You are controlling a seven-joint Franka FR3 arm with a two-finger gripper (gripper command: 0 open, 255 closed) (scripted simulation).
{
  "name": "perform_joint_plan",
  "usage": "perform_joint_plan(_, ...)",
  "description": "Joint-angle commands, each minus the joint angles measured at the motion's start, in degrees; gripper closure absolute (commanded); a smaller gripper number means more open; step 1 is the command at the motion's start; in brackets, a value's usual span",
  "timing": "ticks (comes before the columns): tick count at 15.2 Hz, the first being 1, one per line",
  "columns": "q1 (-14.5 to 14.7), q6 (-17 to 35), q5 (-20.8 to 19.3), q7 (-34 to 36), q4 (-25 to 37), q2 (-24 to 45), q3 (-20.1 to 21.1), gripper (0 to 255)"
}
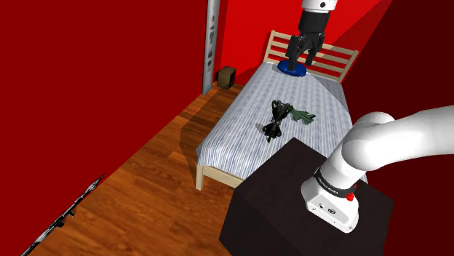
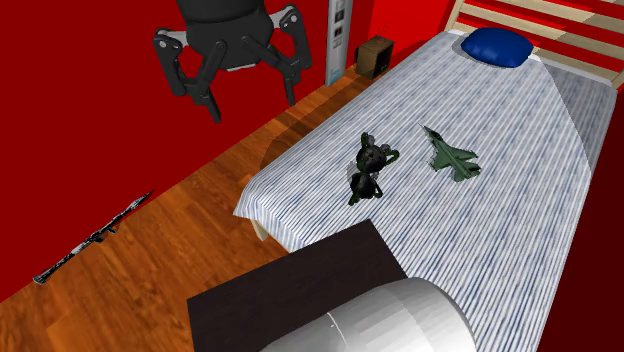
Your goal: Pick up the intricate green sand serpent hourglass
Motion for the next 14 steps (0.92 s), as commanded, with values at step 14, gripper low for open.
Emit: perform_joint_plan(14, -3.48, 16.78, -5.77, -14.03, -2.44, 16.48, -13.17, 0)
